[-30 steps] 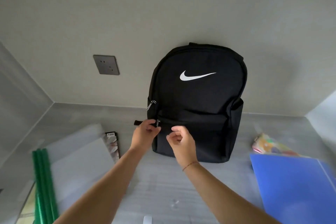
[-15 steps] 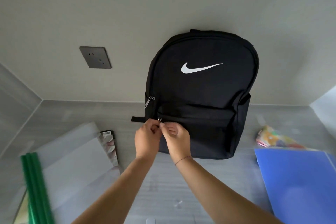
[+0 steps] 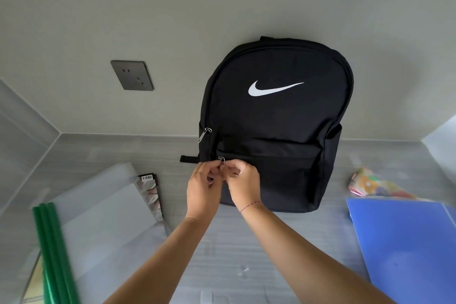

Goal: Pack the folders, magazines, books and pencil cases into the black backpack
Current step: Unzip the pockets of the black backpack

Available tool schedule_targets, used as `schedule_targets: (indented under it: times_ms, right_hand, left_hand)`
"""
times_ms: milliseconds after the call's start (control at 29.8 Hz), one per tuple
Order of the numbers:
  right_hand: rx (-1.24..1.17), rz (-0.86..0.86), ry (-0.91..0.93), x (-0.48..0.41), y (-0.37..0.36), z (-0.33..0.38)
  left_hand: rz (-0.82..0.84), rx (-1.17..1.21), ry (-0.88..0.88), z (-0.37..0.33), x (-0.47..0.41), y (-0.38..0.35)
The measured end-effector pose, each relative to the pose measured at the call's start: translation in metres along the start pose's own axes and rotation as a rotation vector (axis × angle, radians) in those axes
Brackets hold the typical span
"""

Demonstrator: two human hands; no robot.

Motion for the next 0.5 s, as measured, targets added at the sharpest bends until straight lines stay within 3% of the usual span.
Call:
schedule_targets:
  times_ms: [302,504]
  right_hand:
    - [0.022,-0.02,0.022,0.001,0.009,0.002]
    - [0.069,-0.081,0.03,0.001,0.018,-0.003]
  left_hand:
    - [-0.042,0.254,0.304,0.016,-0.03,-0.012]
    - [0.036,0.142,0.285,0.007,-0.04,-0.023]
Point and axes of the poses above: each hand's wrist, its own x-axis away from the middle knuckle, its own y-axis out of the back of the hand, z = x × y, the point moved 7 cm from there along -x, towards the middle knuckle, and after that the axes turned 15 degrees about -y, right-handed, at the moved point
